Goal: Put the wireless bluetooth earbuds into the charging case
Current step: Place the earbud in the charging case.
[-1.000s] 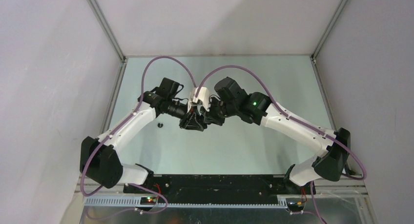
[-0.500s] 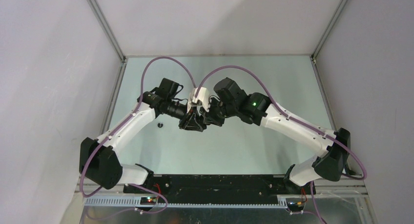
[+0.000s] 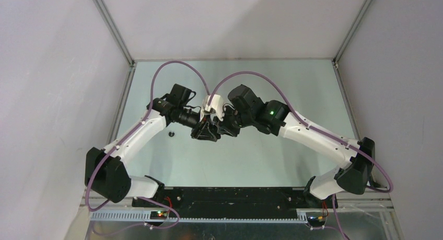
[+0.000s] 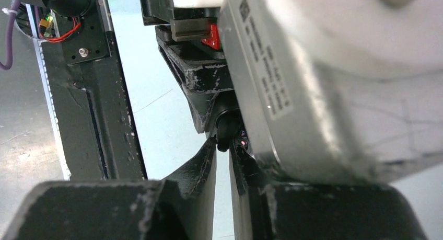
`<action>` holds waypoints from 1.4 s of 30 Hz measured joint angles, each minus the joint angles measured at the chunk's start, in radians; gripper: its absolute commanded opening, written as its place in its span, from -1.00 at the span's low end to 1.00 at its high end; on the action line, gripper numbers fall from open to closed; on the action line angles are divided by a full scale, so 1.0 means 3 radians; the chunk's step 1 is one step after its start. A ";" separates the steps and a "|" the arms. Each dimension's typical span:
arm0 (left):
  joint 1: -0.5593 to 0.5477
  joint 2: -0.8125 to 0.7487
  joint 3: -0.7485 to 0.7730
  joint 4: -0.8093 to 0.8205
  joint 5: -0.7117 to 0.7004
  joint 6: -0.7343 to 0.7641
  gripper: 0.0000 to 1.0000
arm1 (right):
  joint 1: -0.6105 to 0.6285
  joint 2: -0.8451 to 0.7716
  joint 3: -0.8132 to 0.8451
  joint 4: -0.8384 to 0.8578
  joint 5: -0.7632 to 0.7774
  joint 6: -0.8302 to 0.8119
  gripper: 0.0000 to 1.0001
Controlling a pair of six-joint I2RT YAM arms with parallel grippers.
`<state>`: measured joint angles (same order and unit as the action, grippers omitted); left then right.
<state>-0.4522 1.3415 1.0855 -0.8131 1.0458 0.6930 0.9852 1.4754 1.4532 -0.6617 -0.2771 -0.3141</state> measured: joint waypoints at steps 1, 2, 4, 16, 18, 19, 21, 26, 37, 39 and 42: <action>0.0000 0.0000 0.0000 -0.0006 0.0001 0.0008 -0.74 | 0.0003 0.0000 0.0000 0.0000 0.0009 0.0001 -0.69; 0.0000 0.0000 0.0000 -0.0015 0.0001 0.0019 -0.74 | 0.0005 0.0000 0.0000 -0.0001 0.0019 0.0003 -0.71; 0.0000 0.0000 0.0000 -0.0027 0.0005 0.0025 -0.74 | 0.0009 -0.0001 0.0000 0.0000 0.0042 0.0011 -0.74; 0.0000 0.0003 0.0001 -0.0217 0.0070 0.0215 -0.74 | 0.0058 -0.0006 0.0000 0.0004 0.0146 0.0031 -0.83; 0.0000 0.0004 0.0001 -0.0243 0.0080 0.0245 -0.74 | 0.0067 -0.0006 0.0000 0.0003 0.0146 0.0037 -0.84; 0.0000 0.0004 0.0001 -0.0248 0.0085 0.0254 -0.74 | 0.0071 -0.0006 0.0001 0.0001 0.0144 0.0039 -0.85; 0.0000 0.0004 0.0001 -0.0261 0.0092 0.0259 -0.74 | 0.0076 -0.0006 0.0001 0.0001 0.0136 0.0052 -0.86; 0.0000 0.0005 0.0001 -0.0287 0.0104 0.0292 -0.74 | 0.0090 -0.0006 0.0003 0.0000 0.0117 0.0084 -0.91; 0.0001 0.0005 0.0001 -0.0320 0.0150 0.0383 -0.73 | 0.0090 -0.0006 0.0005 -0.0004 -0.0017 0.0036 -0.93; 0.0001 0.0005 0.0001 -0.0338 0.0156 0.0409 -0.73 | 0.0090 -0.0006 0.0005 -0.0006 -0.0038 0.0003 -0.92; 0.0001 0.0005 0.0001 -0.0375 0.0168 0.0451 -0.73 | 0.0092 -0.0006 0.0005 -0.0011 -0.0062 -0.0032 -0.91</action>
<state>-0.4519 1.3430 1.0859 -0.9257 1.0962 0.8284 1.0126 1.4734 1.4548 -0.6651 -0.2958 -0.3237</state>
